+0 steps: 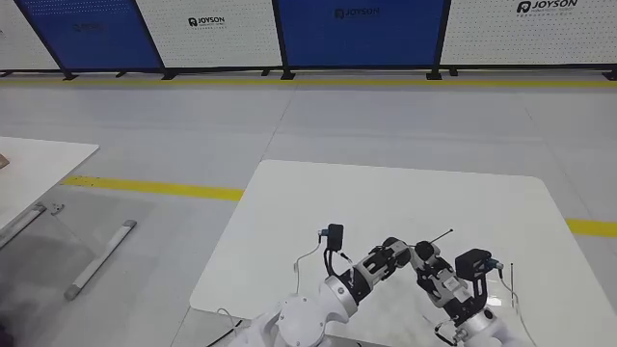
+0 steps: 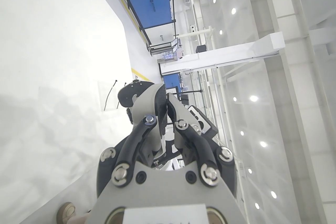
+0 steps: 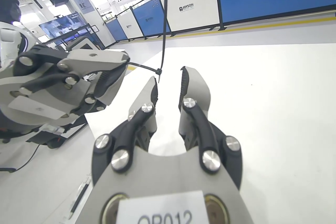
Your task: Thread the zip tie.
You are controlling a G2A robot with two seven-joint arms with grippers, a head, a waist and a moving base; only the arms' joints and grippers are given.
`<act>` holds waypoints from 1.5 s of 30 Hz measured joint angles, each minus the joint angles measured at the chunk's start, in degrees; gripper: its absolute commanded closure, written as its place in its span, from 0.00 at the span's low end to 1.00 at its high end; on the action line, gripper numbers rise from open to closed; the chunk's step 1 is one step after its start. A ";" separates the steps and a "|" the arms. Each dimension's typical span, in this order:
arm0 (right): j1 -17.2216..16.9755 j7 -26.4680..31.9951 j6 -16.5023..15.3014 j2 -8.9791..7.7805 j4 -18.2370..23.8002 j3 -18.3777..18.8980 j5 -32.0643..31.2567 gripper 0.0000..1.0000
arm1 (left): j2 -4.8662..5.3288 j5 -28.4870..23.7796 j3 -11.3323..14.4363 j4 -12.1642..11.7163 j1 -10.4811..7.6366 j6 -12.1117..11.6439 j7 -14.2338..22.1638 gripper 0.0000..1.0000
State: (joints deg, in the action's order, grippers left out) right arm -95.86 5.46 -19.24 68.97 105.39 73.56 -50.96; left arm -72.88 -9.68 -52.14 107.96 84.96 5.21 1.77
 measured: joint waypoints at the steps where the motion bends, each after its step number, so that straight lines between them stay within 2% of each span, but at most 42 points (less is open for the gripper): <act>1: 0.00 -0.05 0.02 -0.01 0.06 -0.01 -0.02 0.80 | -0.02 0.10 0.06 0.02 -0.01 0.04 -0.02 1.00; 6: 0.17 -0.21 0.11 -0.01 0.25 -0.17 0.01 0.88 | -0.08 0.63 0.32 0.07 -0.05 0.19 -0.11 1.00; 8: 0.25 -0.21 0.14 -0.01 0.29 -0.27 0.02 0.88 | -0.10 0.88 0.41 0.06 -0.09 0.30 -0.17 1.00; 10: 0.30 -0.29 0.26 -0.01 0.30 -0.33 0.12 1.00 | -0.13 1.09 0.48 0.03 -0.14 0.43 -0.20 1.00; 25: 0.77 0.24 1.20 0.03 0.18 -0.89 0.57 1.00 | -0.20 2.05 0.49 0.63 -0.04 0.28 -0.14 1.00; 26: 0.80 0.43 1.16 0.01 0.20 -0.92 0.58 0.97 | -0.20 2.10 0.48 0.64 -0.03 0.32 -0.19 1.00; 27: 0.84 0.66 1.10 0.00 0.24 -0.93 0.59 0.85 | -0.21 2.17 0.46 0.67 -0.02 0.38 -0.28 1.00; 31: 0.80 0.91 0.93 -0.05 0.34 -0.90 0.62 0.79 | -0.26 2.08 0.22 0.65 0.00 0.74 -0.85 1.00; 35: 0.63 0.60 0.81 -0.11 0.37 -0.64 0.86 0.80 | -0.32 2.04 0.14 0.63 -0.04 1.05 -1.11 1.00; 36: 0.57 0.46 0.80 -0.12 0.37 -0.53 0.98 0.85 | -0.33 2.10 0.15 0.63 -0.04 1.10 -1.16 1.00; 45: 0.31 -0.42 0.72 -0.17 0.25 -0.17 1.42 1.00 | -0.45 2.54 0.34 0.45 -0.07 1.30 -1.38 1.00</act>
State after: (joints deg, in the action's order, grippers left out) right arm -95.55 5.04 -18.52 68.80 105.64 73.39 -49.54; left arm -73.34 -7.14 -51.80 108.41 84.89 6.50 0.39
